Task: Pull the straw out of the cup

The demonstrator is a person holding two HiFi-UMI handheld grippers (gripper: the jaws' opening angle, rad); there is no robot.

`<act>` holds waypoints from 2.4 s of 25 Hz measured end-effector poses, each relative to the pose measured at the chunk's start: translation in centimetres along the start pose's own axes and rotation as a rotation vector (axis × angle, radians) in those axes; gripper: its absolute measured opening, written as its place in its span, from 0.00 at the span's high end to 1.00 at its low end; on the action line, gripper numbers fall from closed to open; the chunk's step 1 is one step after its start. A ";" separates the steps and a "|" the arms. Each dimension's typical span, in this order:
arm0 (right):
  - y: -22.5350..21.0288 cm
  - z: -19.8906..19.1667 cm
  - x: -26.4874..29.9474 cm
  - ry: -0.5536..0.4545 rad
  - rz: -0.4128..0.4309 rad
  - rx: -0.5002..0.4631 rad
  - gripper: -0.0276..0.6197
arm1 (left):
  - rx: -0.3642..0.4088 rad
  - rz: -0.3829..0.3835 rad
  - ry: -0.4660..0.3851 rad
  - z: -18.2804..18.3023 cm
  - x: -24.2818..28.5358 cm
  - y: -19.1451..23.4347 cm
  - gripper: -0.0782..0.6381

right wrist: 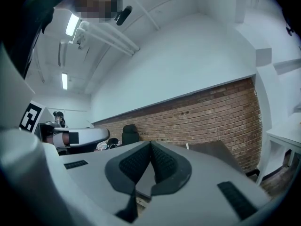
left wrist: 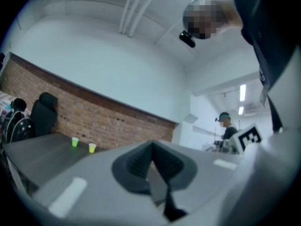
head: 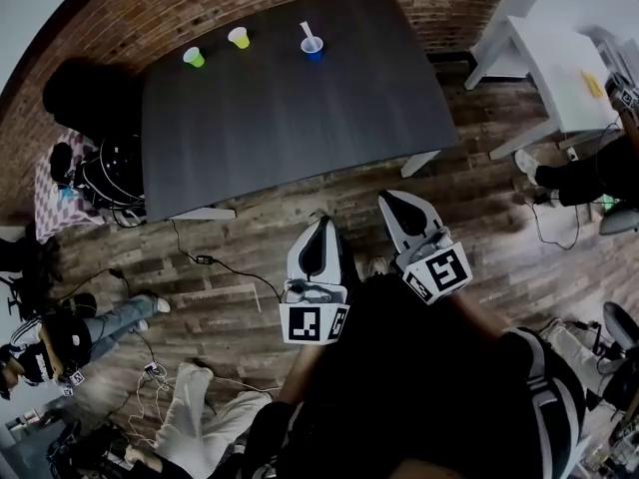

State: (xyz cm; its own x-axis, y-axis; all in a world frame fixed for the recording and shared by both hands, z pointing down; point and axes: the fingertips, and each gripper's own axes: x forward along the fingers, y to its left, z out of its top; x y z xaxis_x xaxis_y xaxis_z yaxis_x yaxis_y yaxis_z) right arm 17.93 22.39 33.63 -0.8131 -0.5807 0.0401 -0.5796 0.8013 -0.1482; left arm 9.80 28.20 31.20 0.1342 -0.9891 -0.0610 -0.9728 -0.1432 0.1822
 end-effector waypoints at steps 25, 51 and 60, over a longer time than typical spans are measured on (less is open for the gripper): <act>-2.8 2.0 23.2 0.007 -0.173 -0.012 0.95 | -0.045 -0.129 0.024 3.5 14.0 20.8 0.88; -11.2 0.4 34.0 0.080 -0.219 -0.005 0.95 | -0.099 -0.179 0.050 2.4 23.7 24.2 0.88; -16.5 -2.9 38.4 0.145 -0.244 0.030 0.95 | -0.134 -0.189 0.094 0.2 28.6 25.0 0.88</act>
State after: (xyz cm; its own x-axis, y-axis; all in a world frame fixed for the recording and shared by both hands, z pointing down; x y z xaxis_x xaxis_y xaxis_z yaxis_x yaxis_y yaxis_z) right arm -3.86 -12.70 40.51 -0.6504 -0.7273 0.2191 -0.7589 0.6348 -0.1455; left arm -10.73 -3.71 33.83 0.3342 -0.9424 -0.0160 -0.8960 -0.3229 0.3049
